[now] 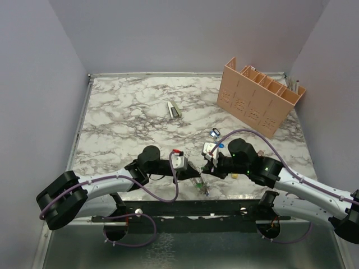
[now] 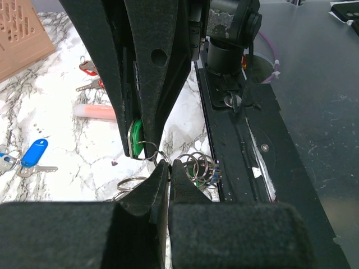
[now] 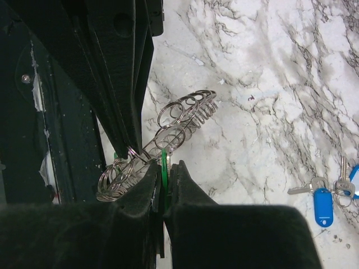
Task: Remove the keys from the keyring
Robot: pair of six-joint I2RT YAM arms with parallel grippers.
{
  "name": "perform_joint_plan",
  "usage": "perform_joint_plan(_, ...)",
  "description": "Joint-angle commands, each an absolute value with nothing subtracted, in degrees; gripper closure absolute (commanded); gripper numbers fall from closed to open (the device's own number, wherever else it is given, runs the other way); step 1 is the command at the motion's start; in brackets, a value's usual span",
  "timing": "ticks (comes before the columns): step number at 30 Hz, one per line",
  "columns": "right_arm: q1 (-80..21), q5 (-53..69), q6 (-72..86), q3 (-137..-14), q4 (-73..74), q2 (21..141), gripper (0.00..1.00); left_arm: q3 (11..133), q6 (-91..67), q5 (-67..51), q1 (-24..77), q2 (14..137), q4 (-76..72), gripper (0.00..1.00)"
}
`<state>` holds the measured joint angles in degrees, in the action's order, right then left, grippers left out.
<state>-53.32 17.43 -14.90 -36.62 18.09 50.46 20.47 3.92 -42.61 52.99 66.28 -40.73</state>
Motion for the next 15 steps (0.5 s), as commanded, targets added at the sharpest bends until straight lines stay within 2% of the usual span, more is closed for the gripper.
perform_joint_plan(1, -53.52, 17.13, -15.01, -39.88, 16.32, 49.30, 0.99, 22.27, 4.16, -45.61, 53.96, 67.30, -38.85, 1.00)
perform_joint_plan(15, -54.64, 17.85, -14.91, -41.86, 19.49, 49.97, 0.99, 23.73, 6.37, -41.40, 54.93, 67.22, -34.14, 1.00)
